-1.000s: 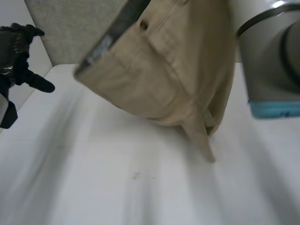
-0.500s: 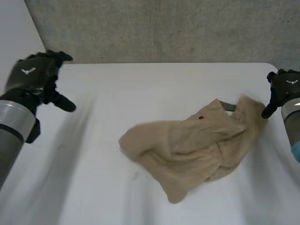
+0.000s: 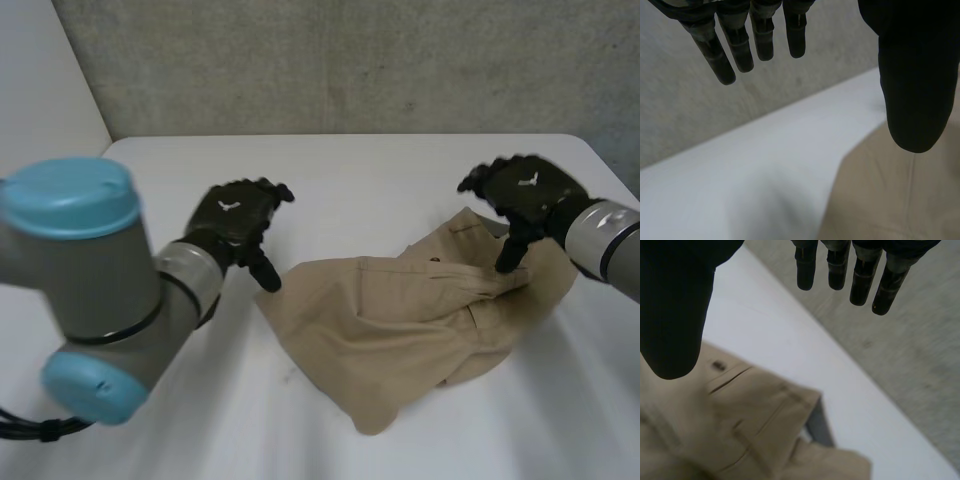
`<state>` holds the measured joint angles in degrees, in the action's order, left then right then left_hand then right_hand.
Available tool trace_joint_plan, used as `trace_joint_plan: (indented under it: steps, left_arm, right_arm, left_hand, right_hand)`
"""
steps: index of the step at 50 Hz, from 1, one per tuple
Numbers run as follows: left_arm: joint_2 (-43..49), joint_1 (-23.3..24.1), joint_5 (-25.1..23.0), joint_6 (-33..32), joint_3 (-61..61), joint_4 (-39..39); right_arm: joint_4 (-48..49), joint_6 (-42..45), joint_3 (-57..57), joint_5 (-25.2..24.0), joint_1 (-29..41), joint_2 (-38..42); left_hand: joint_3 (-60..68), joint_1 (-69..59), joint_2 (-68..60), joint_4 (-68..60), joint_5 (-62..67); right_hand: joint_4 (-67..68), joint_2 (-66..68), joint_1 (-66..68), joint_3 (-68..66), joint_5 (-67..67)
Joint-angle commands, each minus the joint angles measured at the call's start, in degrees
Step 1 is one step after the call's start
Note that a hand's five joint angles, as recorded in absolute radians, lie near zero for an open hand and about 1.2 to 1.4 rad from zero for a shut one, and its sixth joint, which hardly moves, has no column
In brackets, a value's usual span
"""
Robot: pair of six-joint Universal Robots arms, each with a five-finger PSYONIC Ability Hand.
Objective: Fold the shorts.
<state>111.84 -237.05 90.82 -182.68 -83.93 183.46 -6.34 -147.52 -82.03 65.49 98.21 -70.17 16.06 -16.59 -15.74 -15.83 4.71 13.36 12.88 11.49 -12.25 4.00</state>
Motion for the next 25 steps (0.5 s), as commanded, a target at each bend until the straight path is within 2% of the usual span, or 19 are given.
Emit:
trace_joint_plan:
  steps: [1, 2, 7, 10, 12, 14, 15, 16, 17, 18, 19, 20, 22, 25]
  left_arm:
    - [11.3, 0.53, -1.43, -0.48, 9.14, -4.34]
    - [13.99, 0.36, -3.35, -0.48, 10.97, -4.52]
    - [19.01, 0.18, -5.91, -0.57, 14.31, -4.26]
    - [20.95, 0.44, -6.0, -1.1, 16.07, -4.43]
    - [22.71, 0.62, -5.74, -2.41, 17.48, -4.34]
    - [23.16, 0.88, -5.48, -3.03, 17.84, -4.34]
    - [23.25, 0.97, -5.39, -3.64, 17.93, -4.34]
    - [23.25, 0.97, -5.39, -3.65, 17.93, -4.34]
    - [23.25, 0.97, -5.3, -3.91, 17.93, -4.26]
    - [22.9, 0.89, -4.86, -4.35, 17.93, -4.26]
    - [22.72, 0.88, -4.6, -4.44, 17.93, -4.26]
    - [22.72, 0.88, -4.6, -4.44, 17.93, -4.26]
    - [21.5, 1.32, -3.55, -4.7, 17.75, -4.17]
    - [18.94, 1.59, -2.66, -4.97, 17.49, -4.26]
  right_arm:
    - [-4.12, 1.8, 0.65, 0.0, -0.12, 4.42]
    - [-4.12, 1.8, 0.65, -0.01, -0.13, 4.43]
    - [-3.77, 1.98, 0.65, -0.1, -0.04, 6.1]
    - [-0.7, 2.06, 0.82, 0.08, -0.13, 9.43]
    - [0.01, 1.98, 0.91, 0.17, -0.13, 9.79]
    - [1.85, 1.98, 0.91, 0.52, -0.13, 11.02]
    - [1.86, 1.98, 0.91, 0.52, -0.13, 11.02]
    - [2.64, 1.98, 1.09, 0.69, -0.04, 11.63]
    - [3.17, 1.98, 1.61, 0.69, -0.12, 12.42]
    - [3.18, 1.98, 1.61, 0.69, -0.13, 12.43]
    - [3.18, 1.98, 1.88, 0.69, -0.04, 12.6]
    - [3.09, 1.98, 2.4, 0.87, -0.04, 12.69]
    - [3.0, 1.98, 2.58, 0.87, -0.04, 12.69]
    - [2.74, 0.84, 3.54, 1.39, 0.22, 9.81]
  left_hand:
    - [-0.8, 1.33, 0.48, 0.56, 0.55]
    - [-0.3, 0.83, -0.02, 0.06, 1.05]
    - [0.54, -0.01, -0.86, -0.78, 1.89]
    - [2.55, -2.01, -2.87, -2.78, 3.9]
    - [12.77, -12.24, -13.09, -13.01, 14.12]
    - [17.18, -16.64, -17.5, -17.41, 18.53]
    - [28.36, -27.82, -28.68, -28.59, 29.71]
    - [28.47, -27.93, -28.79, -28.7, 29.82]
    - [38.3, -37.76, -38.62, -38.53, 39.64]
    - [51.55, -51.01, -51.87, -51.78, 52.9]
    - [55.18, -54.64, -55.5, -55.41, 56.53]
    - [55.22, -54.68, -55.54, -55.45, 56.56]
    - [63.92, -63.38, -64.24, -64.15, 65.27]
    - [63.94, -63.41, -64.26, -64.17, 65.29]
  right_hand:
    - [4.78, 5.26, 6.65, -5.89, 4.14]
    - [4.8, 5.28, 6.67, -5.91, 4.16]
    - [10.86, 11.34, 12.73, -11.96, 10.21]
    - [23.94, 24.42, 25.82, -25.05, 23.3]
    - [26.47, 26.95, 28.35, -27.58, 25.83]
    - [30.85, 31.33, 32.72, -31.96, 30.21]
    - [30.87, 31.35, 32.74, -31.98, 30.23]
    - [42.53, 43.01, 44.4, -43.64, 41.89]
    - [61.13, 61.61, 63.0, -62.24, 60.49]
    - [61.32, 61.8, 63.19, -62.43, 60.67]
    - [66.15, 66.63, 68.02, -67.26, 65.51]
    - [66.64, 67.12, 68.51, -67.74, 65.99]
    - [66.64, 67.12, 68.51, -67.75, 66.0]
    - [66.64, 67.12, 68.51, -67.75, 66.0]
